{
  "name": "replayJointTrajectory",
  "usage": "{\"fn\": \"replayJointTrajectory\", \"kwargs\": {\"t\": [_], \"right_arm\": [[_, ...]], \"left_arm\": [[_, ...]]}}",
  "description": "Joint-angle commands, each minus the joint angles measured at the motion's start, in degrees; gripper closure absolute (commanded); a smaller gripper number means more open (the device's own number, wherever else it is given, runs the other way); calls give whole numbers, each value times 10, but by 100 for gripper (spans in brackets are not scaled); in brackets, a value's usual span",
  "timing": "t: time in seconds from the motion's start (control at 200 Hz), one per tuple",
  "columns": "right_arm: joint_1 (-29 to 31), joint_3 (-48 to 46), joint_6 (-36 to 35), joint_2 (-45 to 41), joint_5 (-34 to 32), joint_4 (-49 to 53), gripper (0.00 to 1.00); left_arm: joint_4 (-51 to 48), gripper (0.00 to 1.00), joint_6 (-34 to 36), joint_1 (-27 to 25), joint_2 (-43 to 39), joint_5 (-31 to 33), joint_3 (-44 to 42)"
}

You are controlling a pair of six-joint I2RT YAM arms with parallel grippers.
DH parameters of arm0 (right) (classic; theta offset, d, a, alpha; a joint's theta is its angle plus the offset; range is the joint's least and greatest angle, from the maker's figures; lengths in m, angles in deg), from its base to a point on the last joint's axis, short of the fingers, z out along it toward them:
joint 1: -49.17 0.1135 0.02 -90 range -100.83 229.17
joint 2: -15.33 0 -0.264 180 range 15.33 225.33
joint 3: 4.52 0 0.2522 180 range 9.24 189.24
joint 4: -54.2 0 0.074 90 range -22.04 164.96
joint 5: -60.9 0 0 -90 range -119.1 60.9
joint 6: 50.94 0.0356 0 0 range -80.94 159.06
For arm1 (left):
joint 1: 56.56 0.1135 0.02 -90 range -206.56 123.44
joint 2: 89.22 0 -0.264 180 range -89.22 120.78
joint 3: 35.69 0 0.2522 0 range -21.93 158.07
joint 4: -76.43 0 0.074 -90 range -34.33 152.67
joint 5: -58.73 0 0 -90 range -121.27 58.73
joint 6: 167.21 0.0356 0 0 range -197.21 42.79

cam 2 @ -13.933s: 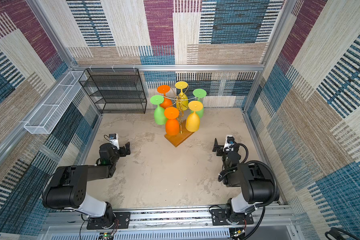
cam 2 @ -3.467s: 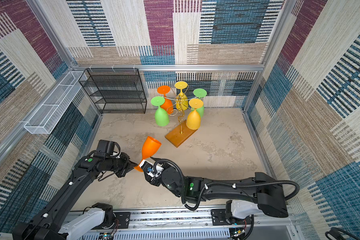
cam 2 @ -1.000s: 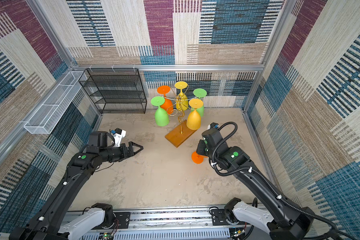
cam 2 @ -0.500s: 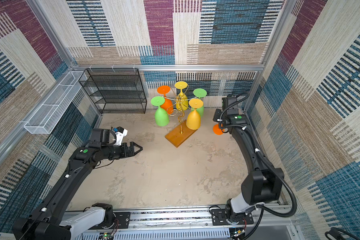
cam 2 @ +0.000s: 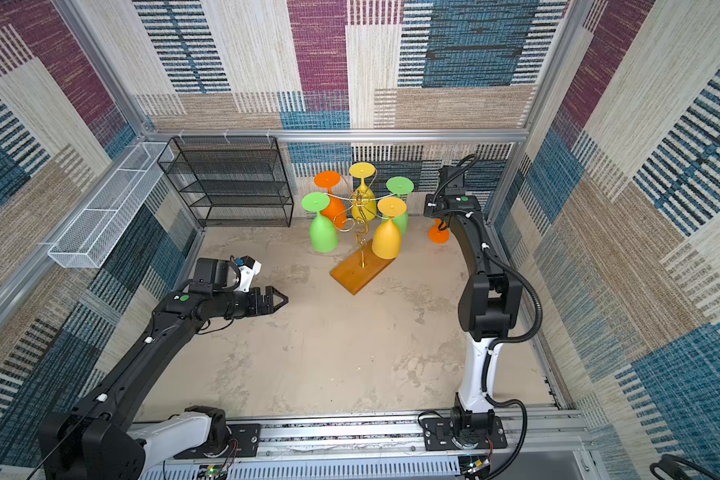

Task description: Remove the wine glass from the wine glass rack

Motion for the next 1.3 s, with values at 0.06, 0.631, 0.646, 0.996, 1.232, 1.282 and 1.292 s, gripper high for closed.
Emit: {"fn": "replayJointTrajectory", "kwargs": {"t": [0.06,0.631,0.646,0.996,1.232,1.282,1.292], "right_arm": [[-4,102,-31,71,9,17,100],[-1,188,-50,156,68,63,100],[-1,187,-50,156,67,63,100],[8,199,-59,160,62,82,81],[11,217,-50,126,56,74,41],[11,212,-45,113,49,67,35],[11,211,-44,109,46,66,34]], "left_arm": [[18,2,36,-1,-16,11,-13],[13,2,40,-2,-25,21,-13],[13,2,40,-2,-26,20,-13],[11,2,41,-2,-36,24,-13],[8,2,42,-3,-55,32,-15],[10,2,42,-3,-59,33,-16],[10,2,42,-3,-61,33,-15]]}}
